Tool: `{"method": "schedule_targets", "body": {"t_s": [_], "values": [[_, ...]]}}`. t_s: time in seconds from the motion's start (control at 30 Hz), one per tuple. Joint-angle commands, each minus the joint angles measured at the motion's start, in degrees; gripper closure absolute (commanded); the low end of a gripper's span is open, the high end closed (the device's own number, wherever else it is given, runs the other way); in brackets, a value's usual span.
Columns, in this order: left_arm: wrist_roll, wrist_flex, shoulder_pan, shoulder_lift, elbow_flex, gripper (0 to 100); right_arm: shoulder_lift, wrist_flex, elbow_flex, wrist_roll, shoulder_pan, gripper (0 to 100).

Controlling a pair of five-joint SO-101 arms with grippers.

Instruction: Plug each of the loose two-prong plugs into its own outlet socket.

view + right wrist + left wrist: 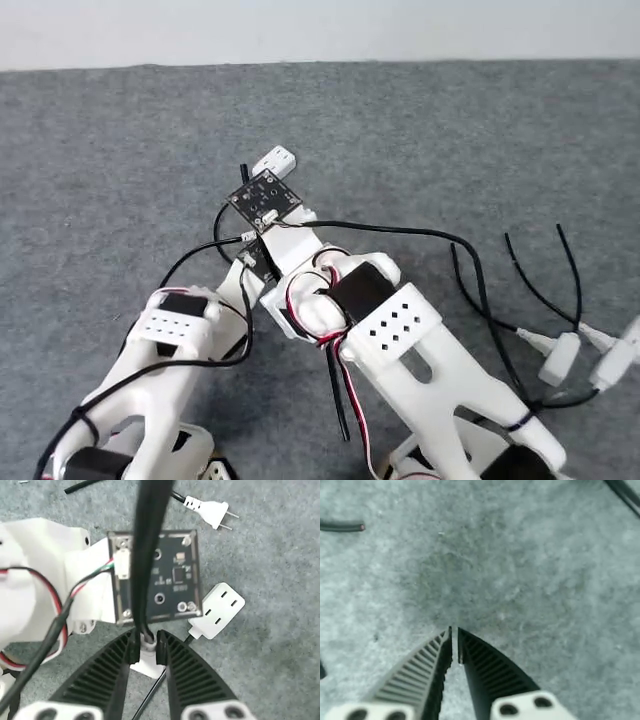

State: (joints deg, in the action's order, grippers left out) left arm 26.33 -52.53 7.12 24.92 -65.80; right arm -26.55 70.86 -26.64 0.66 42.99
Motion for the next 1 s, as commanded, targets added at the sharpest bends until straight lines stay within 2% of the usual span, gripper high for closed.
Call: {"method": "schedule_targets", "body": {"t_s": [0.0, 0.13, 0.3, 0.53, 0.7, 0.83, 0.97], "values": [[0.97, 1.23, 1.93, 2.46, -0.40, 99, 0.22, -1.36, 2.55, -0.44, 0.04, 99.1], [4.22, 1.32, 2.73, 4.84, -2.15, 99, 0.22, -2.42, 2.29, -0.44, -1.63, 99.1], [4.04, 2.11, 2.46, 7.82, -3.82, 99, 0.22, -4.26, 0.79, -0.44, -4.62, 99.1], [-5.45, 5.36, 1.58, 8.00, -4.35, 99, 0.22, -14.64, -6.42, -0.70, -9.71, 99.1], [-6.07, 7.47, -0.97, 8.00, -4.35, 99, 0.22, -24.04, -12.31, -0.79, -13.49, 99.1], [-6.07, 7.47, -0.97, 8.00, -4.35, 99, 0.22, -26.51, -13.45, -1.14, -14.29, 99.1], [-6.07, 7.47, -1.05, 8.00, -4.35, 99, 0.22, -28.00, -14.51, -4.66, -15.08, 99.1]]}}
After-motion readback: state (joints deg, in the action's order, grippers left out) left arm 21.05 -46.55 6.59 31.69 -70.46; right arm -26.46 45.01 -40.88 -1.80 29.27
